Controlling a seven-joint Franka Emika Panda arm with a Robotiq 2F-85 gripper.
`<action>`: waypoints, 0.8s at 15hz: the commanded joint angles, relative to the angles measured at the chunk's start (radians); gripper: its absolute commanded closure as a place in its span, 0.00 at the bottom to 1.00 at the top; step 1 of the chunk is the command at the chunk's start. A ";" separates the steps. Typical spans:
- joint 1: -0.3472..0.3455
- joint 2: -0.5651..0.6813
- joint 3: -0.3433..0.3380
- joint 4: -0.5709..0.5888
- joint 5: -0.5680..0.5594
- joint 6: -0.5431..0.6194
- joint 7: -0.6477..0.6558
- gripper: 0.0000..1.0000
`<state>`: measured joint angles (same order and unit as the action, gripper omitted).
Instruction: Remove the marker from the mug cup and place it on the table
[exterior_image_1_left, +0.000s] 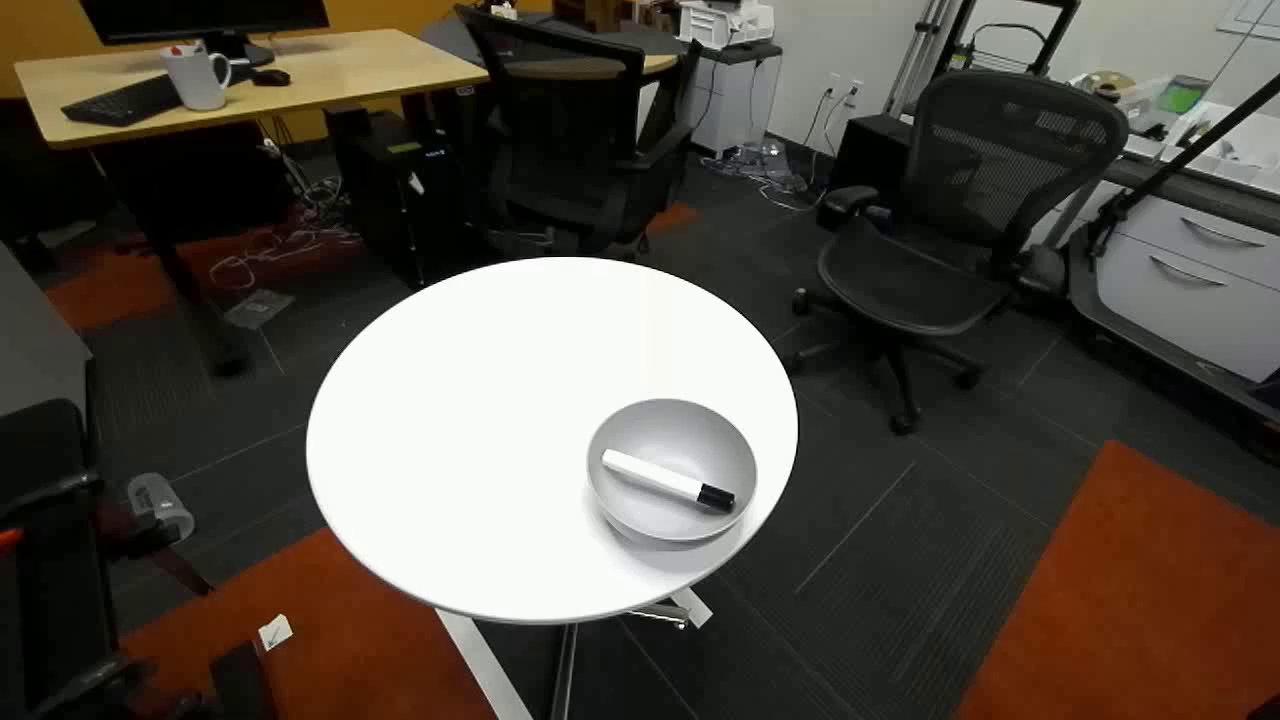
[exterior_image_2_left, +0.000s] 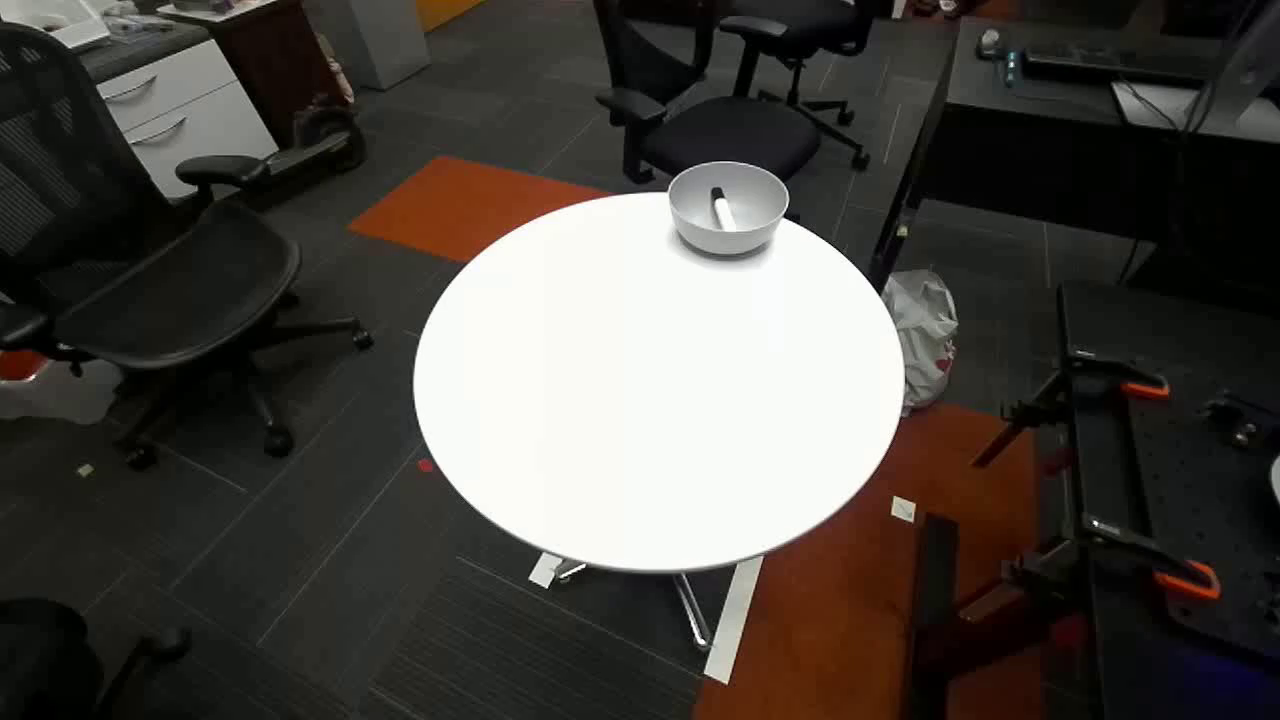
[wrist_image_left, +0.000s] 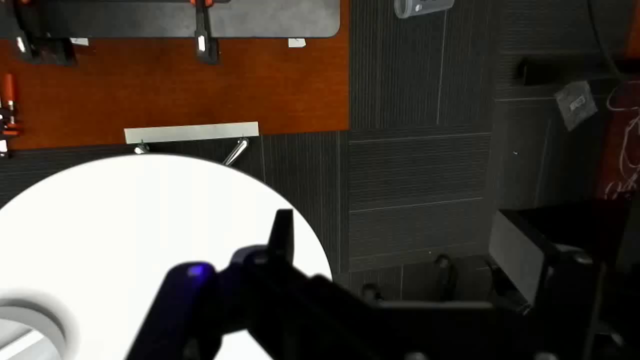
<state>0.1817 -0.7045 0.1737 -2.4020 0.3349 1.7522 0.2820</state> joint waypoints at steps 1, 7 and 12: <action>-0.018 -0.001 0.013 0.003 0.008 -0.006 -0.009 0.00; -0.022 0.010 0.007 0.009 0.006 0.001 -0.018 0.00; -0.108 0.070 -0.020 0.036 -0.020 0.054 0.021 0.00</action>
<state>0.1284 -0.6846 0.1649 -2.3988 0.3307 1.7758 0.2808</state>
